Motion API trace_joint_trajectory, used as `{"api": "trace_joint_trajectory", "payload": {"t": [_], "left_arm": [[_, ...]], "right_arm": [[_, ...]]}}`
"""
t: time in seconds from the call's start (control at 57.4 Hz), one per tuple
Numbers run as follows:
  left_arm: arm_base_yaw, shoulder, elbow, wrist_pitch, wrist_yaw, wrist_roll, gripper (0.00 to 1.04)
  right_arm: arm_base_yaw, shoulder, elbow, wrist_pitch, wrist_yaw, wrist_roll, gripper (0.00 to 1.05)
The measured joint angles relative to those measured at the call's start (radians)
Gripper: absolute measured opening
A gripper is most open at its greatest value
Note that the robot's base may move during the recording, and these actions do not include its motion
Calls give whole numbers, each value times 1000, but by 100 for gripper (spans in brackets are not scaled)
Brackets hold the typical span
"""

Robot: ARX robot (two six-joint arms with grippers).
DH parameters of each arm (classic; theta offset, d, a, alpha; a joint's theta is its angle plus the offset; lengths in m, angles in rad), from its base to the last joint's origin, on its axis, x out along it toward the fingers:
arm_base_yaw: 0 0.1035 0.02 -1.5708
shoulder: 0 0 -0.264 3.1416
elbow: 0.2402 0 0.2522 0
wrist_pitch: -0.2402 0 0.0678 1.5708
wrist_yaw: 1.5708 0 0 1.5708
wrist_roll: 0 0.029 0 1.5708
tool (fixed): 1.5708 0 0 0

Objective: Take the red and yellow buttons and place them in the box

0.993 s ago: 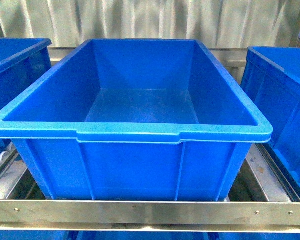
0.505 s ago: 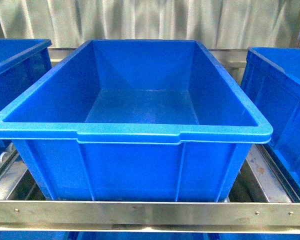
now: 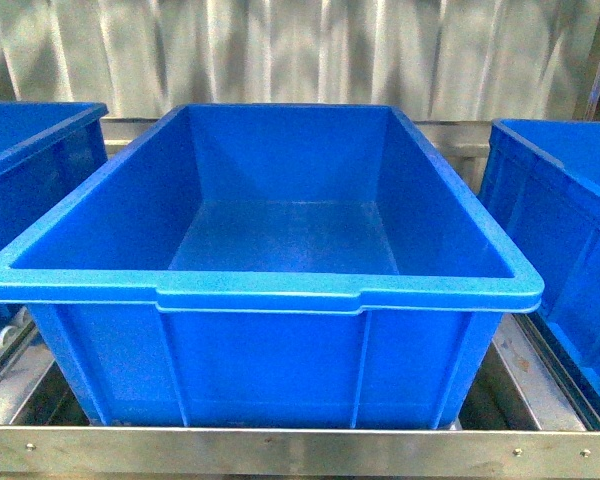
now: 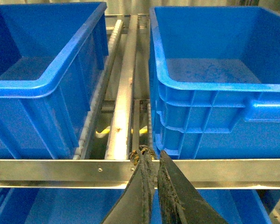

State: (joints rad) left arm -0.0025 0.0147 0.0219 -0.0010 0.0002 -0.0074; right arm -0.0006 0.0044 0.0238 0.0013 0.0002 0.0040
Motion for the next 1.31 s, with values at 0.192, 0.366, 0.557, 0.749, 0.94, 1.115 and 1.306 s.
{"api": "trace_joint_trajectory", "payload": {"t": [0.192,0.366,0.557,0.749,0.94,1.115,1.306], "left_arm": [[0,0,0,0,0,0,97],[0,0,0,0,0,0,97],[0,0,0,0,3,0,97],[0,0,0,0,0,0,97],[0,0,0,0,0,0,97],[0,0,0,1,-3,0,97],[0,0,0,1,-5,0,97]], "right_arm": [[0,0,0,0,0,0,40],[0,0,0,0,0,0,71],[0,0,0,0,5,0,99],[1,0,0,-2,4,0,99],[1,-1,0,-3,2,0,99],[0,0,0,-2,-1,0,99],[0,0,-1,-2,-6,-1,99]]}}
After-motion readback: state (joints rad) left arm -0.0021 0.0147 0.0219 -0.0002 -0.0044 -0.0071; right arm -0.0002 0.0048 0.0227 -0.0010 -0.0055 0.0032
